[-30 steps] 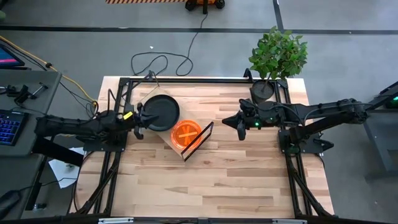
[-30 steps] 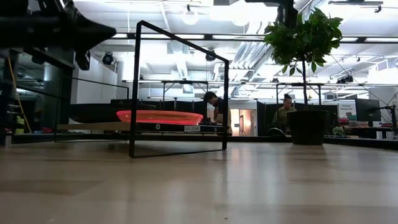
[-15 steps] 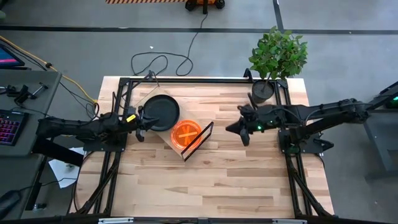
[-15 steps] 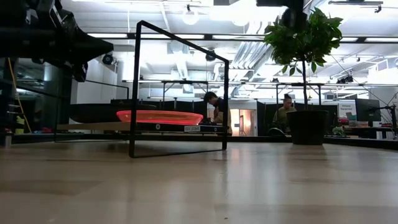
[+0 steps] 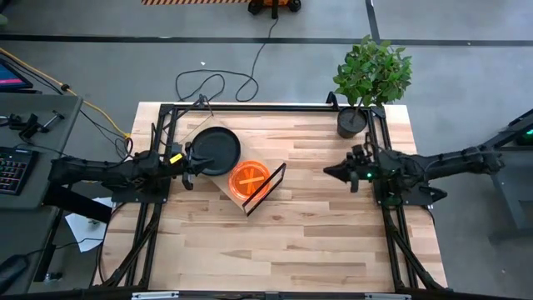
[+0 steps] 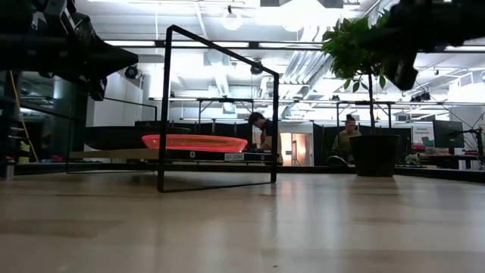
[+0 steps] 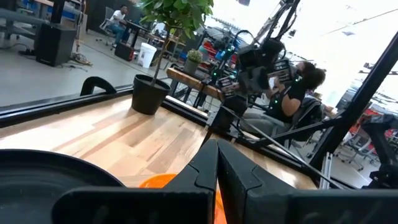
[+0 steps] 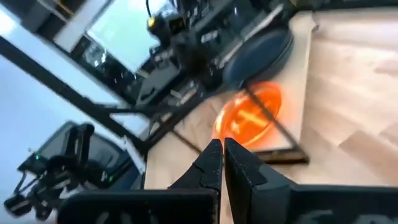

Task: Place and stack plates onto a shelf
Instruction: Return to Home Position

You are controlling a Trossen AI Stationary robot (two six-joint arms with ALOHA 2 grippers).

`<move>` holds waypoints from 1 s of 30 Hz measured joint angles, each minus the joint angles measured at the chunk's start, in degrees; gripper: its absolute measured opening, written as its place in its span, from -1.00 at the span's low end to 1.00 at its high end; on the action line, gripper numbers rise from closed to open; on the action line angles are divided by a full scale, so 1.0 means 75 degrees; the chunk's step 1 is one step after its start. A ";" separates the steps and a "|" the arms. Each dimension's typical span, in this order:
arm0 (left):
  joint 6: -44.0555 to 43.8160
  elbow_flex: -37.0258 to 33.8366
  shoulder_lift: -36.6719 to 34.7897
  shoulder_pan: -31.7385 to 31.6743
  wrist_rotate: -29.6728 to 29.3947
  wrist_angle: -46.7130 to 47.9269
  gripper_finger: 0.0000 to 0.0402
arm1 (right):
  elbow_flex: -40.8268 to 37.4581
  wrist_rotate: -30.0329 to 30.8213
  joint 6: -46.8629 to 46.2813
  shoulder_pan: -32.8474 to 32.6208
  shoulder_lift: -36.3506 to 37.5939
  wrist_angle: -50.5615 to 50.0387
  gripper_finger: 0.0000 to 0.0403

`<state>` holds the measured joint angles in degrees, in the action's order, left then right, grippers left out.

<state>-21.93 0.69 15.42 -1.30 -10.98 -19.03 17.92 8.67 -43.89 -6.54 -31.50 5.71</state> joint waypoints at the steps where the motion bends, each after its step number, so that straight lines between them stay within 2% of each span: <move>1: 0.0003 0.0000 0.0003 0.0000 0.0000 0.0001 -1.00 | -0.0184 -0.0041 0.0092 0.0148 0.0261 0.0074 -1.00; 7: 0.0003 0.0000 0.0003 0.0000 -0.0006 0.0000 -1.00 | -0.0790 -0.0970 0.0759 0.0793 0.1640 0.0244 -1.00; 16: 0.0002 0.0000 0.0003 0.0000 -0.0006 0.0000 -1.00 | -0.1234 -0.1371 0.1516 0.0781 0.3177 -0.0306 -1.00; 21: 0.0003 0.0000 0.0003 0.0000 -0.0006 0.0000 -1.00 | -0.1922 -0.1176 0.1251 0.0395 0.3788 0.0235 -1.00; 24: 0.0003 0.0003 0.0006 -0.0001 -0.0006 0.0000 -1.00 | -0.2282 -0.0945 0.1527 0.0153 0.4009 0.0682 -1.00; 30: 0.0000 0.0006 0.0006 0.0000 -0.0009 -0.0003 -1.00 | -0.2312 -0.0730 0.2439 0.0002 0.4180 -0.0232 -1.00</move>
<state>-21.93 0.73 15.46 -1.30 -11.05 -19.05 0.58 3.19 -25.59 -6.52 -0.15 3.96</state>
